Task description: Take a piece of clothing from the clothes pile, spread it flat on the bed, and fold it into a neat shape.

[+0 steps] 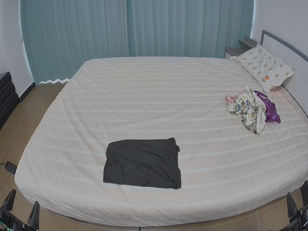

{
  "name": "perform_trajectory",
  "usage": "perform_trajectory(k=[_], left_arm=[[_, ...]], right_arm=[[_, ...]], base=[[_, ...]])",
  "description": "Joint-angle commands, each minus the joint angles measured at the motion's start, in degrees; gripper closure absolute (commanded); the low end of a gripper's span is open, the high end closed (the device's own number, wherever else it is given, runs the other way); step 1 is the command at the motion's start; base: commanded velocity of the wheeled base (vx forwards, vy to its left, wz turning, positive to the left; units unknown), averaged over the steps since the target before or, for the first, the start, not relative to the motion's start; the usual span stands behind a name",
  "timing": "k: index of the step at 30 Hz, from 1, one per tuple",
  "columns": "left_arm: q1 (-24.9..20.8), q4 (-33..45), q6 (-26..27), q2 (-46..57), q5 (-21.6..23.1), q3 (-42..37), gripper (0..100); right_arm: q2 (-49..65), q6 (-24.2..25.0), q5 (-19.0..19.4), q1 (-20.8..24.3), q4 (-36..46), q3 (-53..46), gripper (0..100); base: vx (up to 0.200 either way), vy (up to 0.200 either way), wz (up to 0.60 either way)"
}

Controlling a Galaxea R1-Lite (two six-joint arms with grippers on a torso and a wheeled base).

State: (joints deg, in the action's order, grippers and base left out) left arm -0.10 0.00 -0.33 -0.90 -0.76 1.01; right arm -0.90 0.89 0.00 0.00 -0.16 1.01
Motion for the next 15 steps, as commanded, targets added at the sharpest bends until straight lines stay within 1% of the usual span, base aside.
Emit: perform_trajectory(k=[1,15], left_arm=[[0.01,0.00,-0.02,0.90,-0.04,-0.92,0],[0.01,0.00,-0.02,0.90,-0.04,-0.92,0]], right_arm=[[0.90,-0.01,0.00,0.00,-0.02,-1.01,0],[0.90,-0.10,0.00,0.00,-0.02,-1.01,0]], base=[[0.000,0.000,0.00],[0.000,0.000,0.00]])
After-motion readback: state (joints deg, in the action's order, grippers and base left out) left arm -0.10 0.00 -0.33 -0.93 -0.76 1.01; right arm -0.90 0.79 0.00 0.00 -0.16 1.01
